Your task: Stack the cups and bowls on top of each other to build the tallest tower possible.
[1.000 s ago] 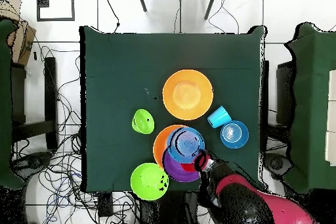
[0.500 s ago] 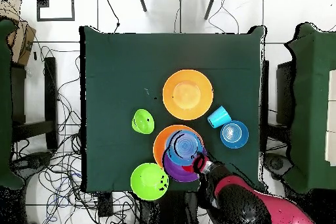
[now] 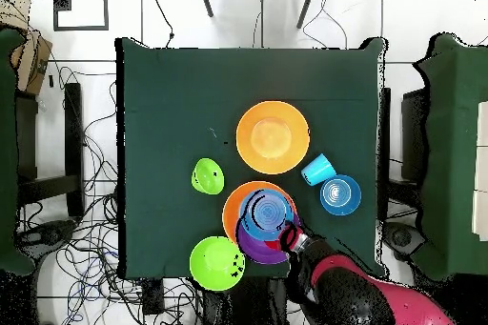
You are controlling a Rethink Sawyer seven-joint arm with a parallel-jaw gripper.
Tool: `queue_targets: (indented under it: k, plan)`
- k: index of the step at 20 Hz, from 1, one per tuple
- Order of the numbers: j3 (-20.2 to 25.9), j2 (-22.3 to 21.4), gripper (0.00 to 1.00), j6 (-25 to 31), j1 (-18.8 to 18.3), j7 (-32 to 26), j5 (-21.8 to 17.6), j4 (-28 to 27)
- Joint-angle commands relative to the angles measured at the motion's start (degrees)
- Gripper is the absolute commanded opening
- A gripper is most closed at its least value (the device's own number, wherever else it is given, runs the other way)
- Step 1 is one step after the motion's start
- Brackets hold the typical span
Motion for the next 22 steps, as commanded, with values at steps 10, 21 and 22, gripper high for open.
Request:
queue_targets:
  k: [10, 21, 22]
  plan:
    - [-2.0, 3.2, 0.00, -2.7, 2.0, 2.4, -4.2, -2.0]
    - [1.1, 1.5, 0.00, -0.7, -0.4, 1.7, -2.6, -1.8]
    - [1.9, 1.2, 0.00, 0.1, -1.2, 1.4, -2.0, -2.1]
